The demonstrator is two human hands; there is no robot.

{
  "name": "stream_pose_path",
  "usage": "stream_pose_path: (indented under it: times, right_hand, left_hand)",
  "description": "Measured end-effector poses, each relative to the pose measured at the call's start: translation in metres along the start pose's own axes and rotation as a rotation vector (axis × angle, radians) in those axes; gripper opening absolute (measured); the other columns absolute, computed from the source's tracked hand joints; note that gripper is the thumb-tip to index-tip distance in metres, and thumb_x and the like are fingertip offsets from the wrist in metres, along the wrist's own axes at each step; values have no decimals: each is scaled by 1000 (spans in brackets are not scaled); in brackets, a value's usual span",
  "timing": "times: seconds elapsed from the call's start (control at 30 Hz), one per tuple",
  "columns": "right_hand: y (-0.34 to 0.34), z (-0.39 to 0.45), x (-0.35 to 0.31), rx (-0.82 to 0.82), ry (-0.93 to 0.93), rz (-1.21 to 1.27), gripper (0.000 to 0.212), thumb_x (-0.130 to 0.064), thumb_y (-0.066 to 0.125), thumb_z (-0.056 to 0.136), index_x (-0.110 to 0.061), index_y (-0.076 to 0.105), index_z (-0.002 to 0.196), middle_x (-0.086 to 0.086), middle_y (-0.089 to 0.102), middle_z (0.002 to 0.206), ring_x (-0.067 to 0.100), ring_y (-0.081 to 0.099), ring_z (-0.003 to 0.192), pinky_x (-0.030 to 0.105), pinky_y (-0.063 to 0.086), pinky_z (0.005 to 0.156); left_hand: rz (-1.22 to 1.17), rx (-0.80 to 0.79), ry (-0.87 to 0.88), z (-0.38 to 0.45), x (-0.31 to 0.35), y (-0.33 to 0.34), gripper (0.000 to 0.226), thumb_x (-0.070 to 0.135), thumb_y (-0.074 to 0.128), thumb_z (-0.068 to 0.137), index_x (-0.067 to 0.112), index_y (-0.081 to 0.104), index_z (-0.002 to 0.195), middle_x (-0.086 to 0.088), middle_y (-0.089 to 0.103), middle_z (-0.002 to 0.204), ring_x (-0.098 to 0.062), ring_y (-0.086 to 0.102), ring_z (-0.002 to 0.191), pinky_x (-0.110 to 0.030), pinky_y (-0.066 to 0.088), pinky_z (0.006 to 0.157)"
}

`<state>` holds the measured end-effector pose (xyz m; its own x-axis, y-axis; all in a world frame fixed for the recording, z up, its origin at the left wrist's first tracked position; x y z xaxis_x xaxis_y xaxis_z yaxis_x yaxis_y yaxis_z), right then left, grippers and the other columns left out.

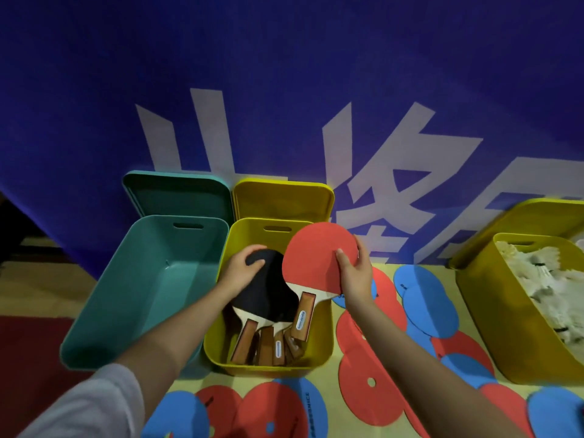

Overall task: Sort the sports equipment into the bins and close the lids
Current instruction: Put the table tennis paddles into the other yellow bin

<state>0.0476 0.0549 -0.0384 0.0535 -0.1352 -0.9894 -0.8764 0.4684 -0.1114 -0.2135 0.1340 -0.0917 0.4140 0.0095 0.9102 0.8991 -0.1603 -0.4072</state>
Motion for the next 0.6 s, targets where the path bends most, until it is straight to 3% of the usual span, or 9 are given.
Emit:
stream_pose_path:
  times: [0.2, 0.33, 0.43, 0.5, 0.6]
  right_hand:
    - [18, 6, 11, -37, -9, -74, 52, -29, 53, 96, -25, 34, 144, -7, 46, 126, 12, 48, 110, 30, 44, 89]
    - [21, 8, 15, -59, -29, -125, 51, -32, 52, 96, -30, 33, 144, -10, 47, 123, 11, 49, 108, 33, 47, 91]
    - [29, 5, 16, -101, -55, -181, 51, -35, 50, 97, -34, 30, 144, -11, 48, 123, 12, 51, 109, 36, 49, 92]
    - [35, 0, 13, -138, -96, -239, 50, -35, 49, 98, -36, 29, 144, -12, 49, 125, 9, 52, 108, 30, 50, 89]
    - [40, -5, 5, -182, -242, -389, 51, -36, 48, 98, -35, 29, 145, -10, 54, 130, 9, 56, 109, 25, 51, 87]
  left_hand:
    - [-30, 5, -54, 23, -8, 13, 31, 10, 62, 89, 23, 63, 117, 4, 61, 117, -16, 55, 113, -27, 44, 95]
    - [-15, 14, -43, 26, -15, 18, 31, 12, 60, 91, 24, 60, 120, 1, 61, 121, -18, 56, 114, -35, 46, 97]
    - [248, 62, -46, 23, -31, 18, 38, 22, 57, 94, 25, 54, 131, -8, 57, 122, -26, 53, 113, -35, 45, 93]
    - [498, 46, -102, 23, -47, 21, 47, 27, 54, 95, 26, 45, 141, -13, 54, 125, -32, 47, 118, -39, 41, 96]
    - [520, -37, -195, 21, -67, 30, 50, 23, 55, 95, 20, 42, 143, -11, 47, 139, -31, 40, 128, -38, 34, 106]
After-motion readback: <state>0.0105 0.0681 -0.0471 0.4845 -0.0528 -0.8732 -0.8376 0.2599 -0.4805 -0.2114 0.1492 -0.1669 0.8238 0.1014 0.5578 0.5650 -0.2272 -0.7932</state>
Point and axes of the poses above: each hand's wrist, its own z-axis towards the middle knuckle, its own y-axis out of the palm, x = y × z, the point moved 9 cm from there along z, towards the middle knuckle
